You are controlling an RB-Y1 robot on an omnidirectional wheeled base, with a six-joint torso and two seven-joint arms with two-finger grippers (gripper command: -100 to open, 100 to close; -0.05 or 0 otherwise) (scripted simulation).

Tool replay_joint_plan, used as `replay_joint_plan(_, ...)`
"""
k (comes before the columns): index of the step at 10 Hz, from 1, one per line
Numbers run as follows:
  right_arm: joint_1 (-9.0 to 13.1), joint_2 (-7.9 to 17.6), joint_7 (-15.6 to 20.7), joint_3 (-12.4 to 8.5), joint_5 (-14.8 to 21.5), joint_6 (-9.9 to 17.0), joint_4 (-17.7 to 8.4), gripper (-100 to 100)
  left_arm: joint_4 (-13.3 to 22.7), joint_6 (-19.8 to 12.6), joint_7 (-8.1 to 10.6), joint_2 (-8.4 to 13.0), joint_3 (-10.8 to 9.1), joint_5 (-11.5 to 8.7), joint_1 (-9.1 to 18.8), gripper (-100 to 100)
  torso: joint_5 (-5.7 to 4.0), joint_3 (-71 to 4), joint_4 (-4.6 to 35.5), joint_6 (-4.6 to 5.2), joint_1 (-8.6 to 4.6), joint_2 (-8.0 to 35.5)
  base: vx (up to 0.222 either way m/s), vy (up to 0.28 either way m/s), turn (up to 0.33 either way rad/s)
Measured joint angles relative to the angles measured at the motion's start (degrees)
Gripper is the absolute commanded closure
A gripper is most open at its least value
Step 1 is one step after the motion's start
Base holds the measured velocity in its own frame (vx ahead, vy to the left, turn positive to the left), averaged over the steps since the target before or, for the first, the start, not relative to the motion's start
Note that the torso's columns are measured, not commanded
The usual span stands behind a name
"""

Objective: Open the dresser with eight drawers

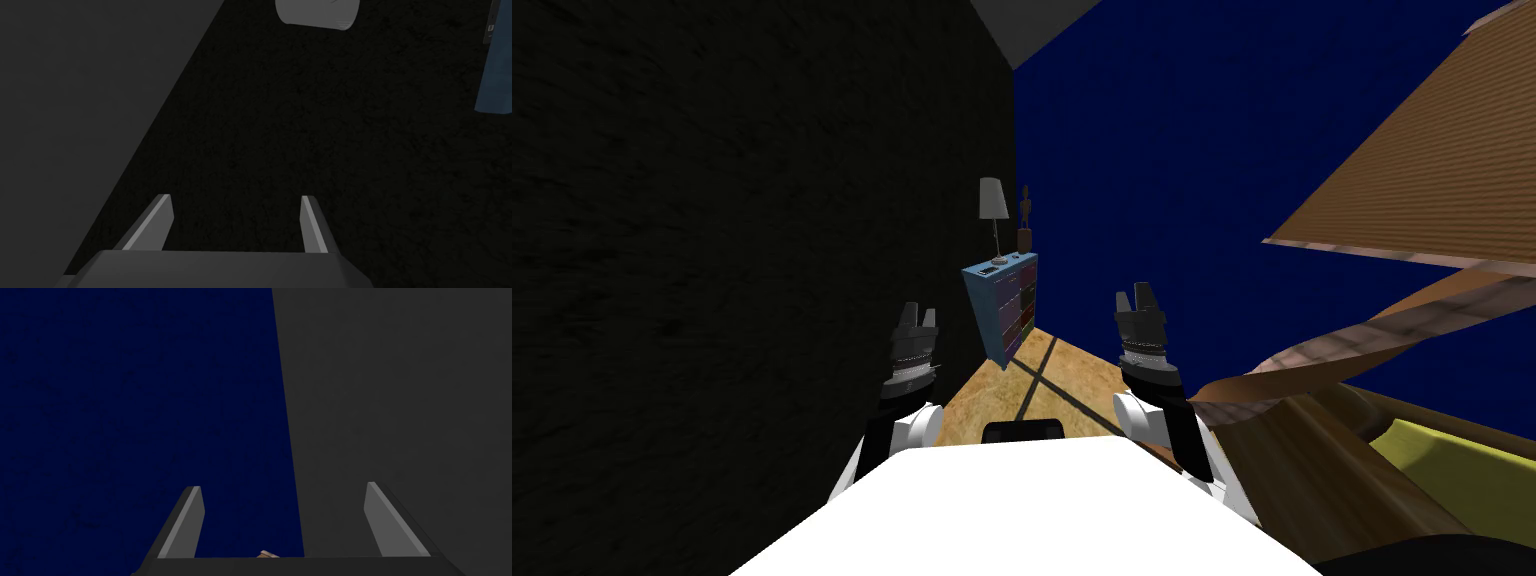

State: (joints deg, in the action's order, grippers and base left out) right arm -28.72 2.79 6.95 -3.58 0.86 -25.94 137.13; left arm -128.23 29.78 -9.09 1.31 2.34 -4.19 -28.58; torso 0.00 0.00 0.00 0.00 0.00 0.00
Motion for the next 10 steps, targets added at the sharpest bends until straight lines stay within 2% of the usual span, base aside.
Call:
replay_joint_plan(2, 0.00, 0.00, 0.00, 0.00, 0.00, 0.00, 0.00, 0, 0.00, 0.00, 0.00, 0.00, 0.00, 0.00, 0.00, 0, 0.00, -12.00, 6.00, 0.00, 0.00, 5.97, 0.000, 0.000, 0.000)
replay_joint_plan(9, 0.00, 0.00, 0.00, 0.00, 0.00, -0.01, 0.02, 0, -0.02, 0.01, 0.00, 0.00, 0.00, 0.00, 0.00, 0, 0.00, -70.73, 35.37, 0.00, 0.00, 35.39, 0.000, 0.000, 0.000)
replay_joint_plan(10, 0.00, 0.00, 0.00, 0.00, 0.00, -0.01, 0.02, 0, -0.02, 0.01, 0.00, 0.00, 0.00, 0.00, 0.00, -100, 0.00, -79.19, 39.60, 0.00, 0.00, 39.62, 0.047, -0.032, 0.039)
